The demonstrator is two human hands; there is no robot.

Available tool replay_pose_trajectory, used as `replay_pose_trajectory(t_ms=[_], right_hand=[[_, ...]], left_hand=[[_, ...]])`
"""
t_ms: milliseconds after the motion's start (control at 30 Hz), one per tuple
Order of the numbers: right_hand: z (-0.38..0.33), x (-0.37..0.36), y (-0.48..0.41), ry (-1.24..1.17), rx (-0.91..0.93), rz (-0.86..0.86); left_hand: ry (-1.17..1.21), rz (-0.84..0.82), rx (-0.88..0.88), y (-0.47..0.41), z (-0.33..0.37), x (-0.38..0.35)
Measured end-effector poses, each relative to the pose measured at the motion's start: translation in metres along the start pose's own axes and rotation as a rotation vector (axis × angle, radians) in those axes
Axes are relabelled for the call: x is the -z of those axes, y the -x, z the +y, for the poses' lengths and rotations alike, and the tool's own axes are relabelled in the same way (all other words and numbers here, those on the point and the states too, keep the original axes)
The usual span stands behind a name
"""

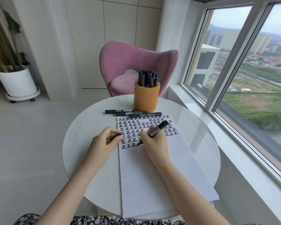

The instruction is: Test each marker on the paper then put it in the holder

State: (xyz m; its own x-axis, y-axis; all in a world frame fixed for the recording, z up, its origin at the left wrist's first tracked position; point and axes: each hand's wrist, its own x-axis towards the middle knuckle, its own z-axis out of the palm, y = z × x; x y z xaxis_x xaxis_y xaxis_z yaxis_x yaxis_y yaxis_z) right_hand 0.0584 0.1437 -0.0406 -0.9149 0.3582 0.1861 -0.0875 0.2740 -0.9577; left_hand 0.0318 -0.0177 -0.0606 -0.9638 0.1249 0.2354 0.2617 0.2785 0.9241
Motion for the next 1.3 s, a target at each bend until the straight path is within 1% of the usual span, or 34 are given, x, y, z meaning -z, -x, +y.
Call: replay_pose_trajectory(t_ms=[100,200,367,500,733,967,1133,1300], right_hand=[[0.000,0.001,-0.001,-0.032,-0.004,0.020],[0.000,0.005,-0.004,-0.118,-0.027,0.045],[-0.008,0.012,-0.006,-0.393,-0.112,-0.079],[-0.015,0.008,-0.005,-0.508,-0.202,-0.102],[-0.023,-0.006,-0.004,-0.453,-0.189,-0.102],[-0.021,-0.019,-0.002,-0.373,-0.135,-0.208],[-0.023,-0.027,-0.003,-0.388,-0.099,-0.227],[-0.026,-0.026,-0.005,-0.370,-0.081,-0.268]], left_hand=[[0.000,0.001,-0.025,0.000,0.001,0.001],[0.017,-0.008,-0.044,-0.001,0.002,0.002],[0.094,0.012,-0.030,-0.003,0.003,0.004],[0.172,0.062,-0.005,-0.003,0.008,0.004],[0.230,0.041,0.012,-0.001,0.010,0.005],[0.264,0.004,0.005,0.000,0.014,0.004],[0.349,0.009,-0.002,0.001,0.016,0.004],[0.346,0.020,0.000,0.001,0.016,0.004]])
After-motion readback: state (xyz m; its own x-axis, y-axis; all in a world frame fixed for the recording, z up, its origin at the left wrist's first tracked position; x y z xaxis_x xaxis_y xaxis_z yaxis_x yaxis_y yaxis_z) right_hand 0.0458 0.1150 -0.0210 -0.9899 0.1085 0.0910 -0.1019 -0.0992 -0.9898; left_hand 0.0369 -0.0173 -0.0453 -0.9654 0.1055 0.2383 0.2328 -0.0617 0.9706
